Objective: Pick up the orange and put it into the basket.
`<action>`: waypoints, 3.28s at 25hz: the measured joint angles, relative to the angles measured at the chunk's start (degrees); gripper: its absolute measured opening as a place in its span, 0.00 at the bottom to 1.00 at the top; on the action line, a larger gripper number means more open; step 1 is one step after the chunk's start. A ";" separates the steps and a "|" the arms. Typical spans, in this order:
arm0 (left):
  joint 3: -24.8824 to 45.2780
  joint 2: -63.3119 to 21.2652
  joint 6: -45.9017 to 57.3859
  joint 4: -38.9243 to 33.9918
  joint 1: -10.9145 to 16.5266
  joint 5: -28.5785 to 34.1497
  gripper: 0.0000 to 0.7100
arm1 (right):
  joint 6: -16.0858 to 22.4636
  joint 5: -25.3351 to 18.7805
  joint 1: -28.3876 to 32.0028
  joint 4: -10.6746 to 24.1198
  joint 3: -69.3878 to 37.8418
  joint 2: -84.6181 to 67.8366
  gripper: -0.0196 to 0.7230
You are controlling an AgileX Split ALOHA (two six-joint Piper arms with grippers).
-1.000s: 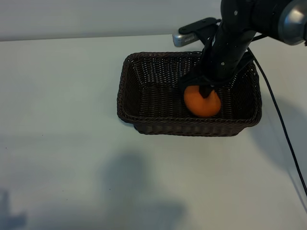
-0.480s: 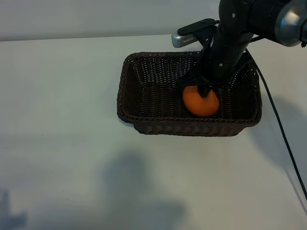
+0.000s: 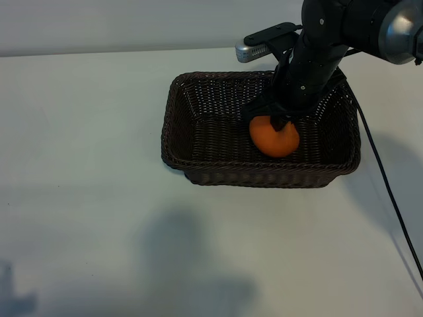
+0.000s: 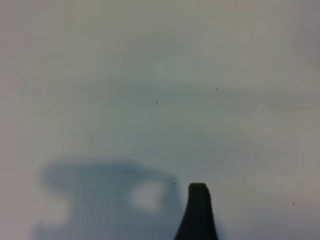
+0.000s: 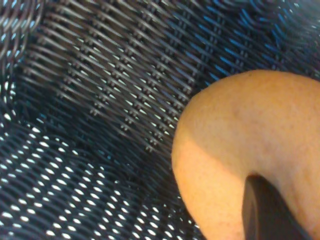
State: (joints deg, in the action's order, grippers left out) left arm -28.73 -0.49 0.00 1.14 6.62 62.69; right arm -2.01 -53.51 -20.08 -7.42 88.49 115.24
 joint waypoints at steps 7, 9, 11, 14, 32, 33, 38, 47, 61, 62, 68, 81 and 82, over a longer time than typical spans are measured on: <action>0.00 0.00 0.00 0.00 0.00 0.00 0.83 | -0.05 -0.99 0.00 0.00 0.00 1.64 0.19; 0.00 0.00 0.00 0.00 0.00 0.00 0.83 | -0.05 -1.16 0.00 0.06 0.00 1.79 0.24; 0.00 0.00 0.00 0.00 0.00 0.00 0.83 | -0.05 -1.21 0.00 0.12 0.00 1.79 0.35; 0.00 0.00 0.00 0.00 0.00 0.00 0.83 | -0.05 -1.34 0.00 0.12 0.00 1.79 0.54; 0.00 0.00 0.00 0.00 0.00 0.00 0.83 | -0.05 -12.16 0.00 2.79 8.79 0.40 0.78; 0.00 0.00 0.00 0.00 0.00 0.00 0.83 | -0.05 -13.81 0.00 3.04 10.92 0.36 0.78; 0.00 0.00 0.00 0.00 0.00 0.00 0.83 | -0.05 -16.04 0.00 4.45 18.48 0.02 0.78; 0.00 0.00 0.00 0.00 0.00 0.00 0.83 | 2.65 -16.48 7.48 7.42 23.02 -0.16 0.78; 0.00 0.00 0.00 0.00 0.00 0.00 0.83 | 0.91 -16.72 34.65 7.11 23.02 -0.16 0.78; 0.00 0.00 0.00 0.00 0.00 0.00 0.83 | 0.79 -16.75 35.93 6.29 23.02 -0.16 0.78; 0.00 0.00 -0.33 0.00 0.00 0.00 0.83 | 0.05 -16.75 39.85 1.61 23.02 -0.43 0.78; 0.00 0.00 -0.33 0.00 0.00 0.00 0.83 | -1.00 -16.98 39.85 0.32 14.70 -18.39 0.77; 0.00 0.00 -0.33 0.00 0.00 0.00 0.83 | -0.89 -17.22 39.85 0.27 13.93 -20.44 0.77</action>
State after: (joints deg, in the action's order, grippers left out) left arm -28.73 -0.49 -0.33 1.14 6.62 62.69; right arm -2.90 -70.73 19.77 -7.15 102.41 94.80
